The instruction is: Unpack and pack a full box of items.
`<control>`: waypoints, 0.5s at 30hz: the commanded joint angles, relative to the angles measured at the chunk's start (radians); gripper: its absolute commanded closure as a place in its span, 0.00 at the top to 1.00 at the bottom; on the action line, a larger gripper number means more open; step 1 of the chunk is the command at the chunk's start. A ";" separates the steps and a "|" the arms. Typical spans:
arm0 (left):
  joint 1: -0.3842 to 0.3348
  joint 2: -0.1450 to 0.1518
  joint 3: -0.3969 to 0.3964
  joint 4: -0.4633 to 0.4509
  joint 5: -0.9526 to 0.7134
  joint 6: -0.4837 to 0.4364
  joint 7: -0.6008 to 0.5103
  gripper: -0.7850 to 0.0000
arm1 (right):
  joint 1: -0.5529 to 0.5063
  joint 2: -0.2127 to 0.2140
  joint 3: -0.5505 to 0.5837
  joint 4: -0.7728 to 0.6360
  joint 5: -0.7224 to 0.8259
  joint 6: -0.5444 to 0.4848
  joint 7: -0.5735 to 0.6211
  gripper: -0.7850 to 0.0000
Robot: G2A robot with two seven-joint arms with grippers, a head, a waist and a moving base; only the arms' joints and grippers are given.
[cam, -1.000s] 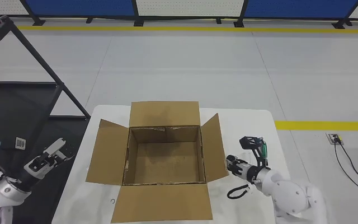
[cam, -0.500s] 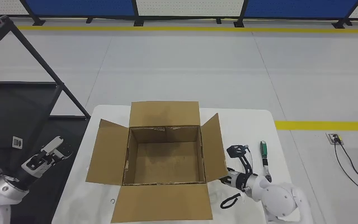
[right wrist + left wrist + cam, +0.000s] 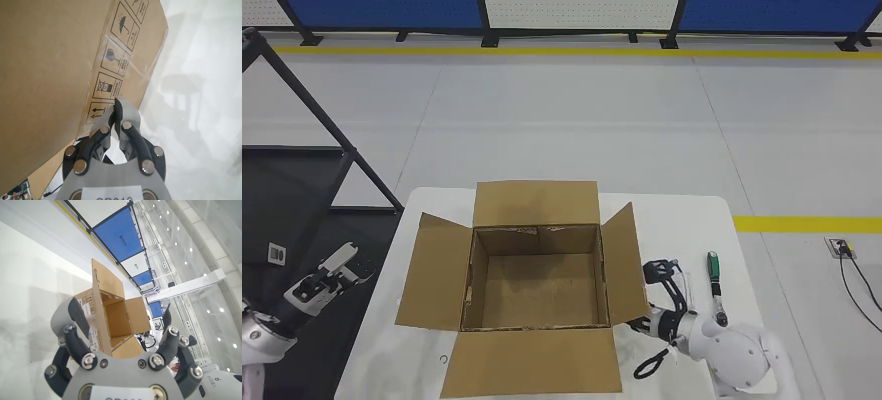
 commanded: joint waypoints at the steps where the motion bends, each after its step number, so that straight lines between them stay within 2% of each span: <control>1: 0.003 0.001 -0.001 -0.001 -0.003 0.000 0.001 1.00 | 0.002 0.003 -0.004 -0.004 -0.012 0.015 -0.011 0.00; 6: 0.012 0.002 0.000 -0.004 -0.006 -0.001 0.004 1.00 | -0.011 0.016 0.047 -0.046 -0.009 0.041 -0.022 0.00; 13: 0.014 0.005 0.007 -0.012 -0.012 -0.001 0.000 1.00 | -0.017 0.035 0.118 -0.109 -0.169 0.179 -0.038 0.00; 14: 0.012 0.006 0.011 -0.012 -0.012 0.001 -0.001 1.00 | -0.011 0.038 0.123 -0.110 -0.198 0.200 -0.029 0.04; 15: 0.010 0.006 0.016 -0.016 -0.009 0.001 -0.004 1.00 | -0.004 0.041 0.126 -0.109 -0.225 0.213 -0.016 0.16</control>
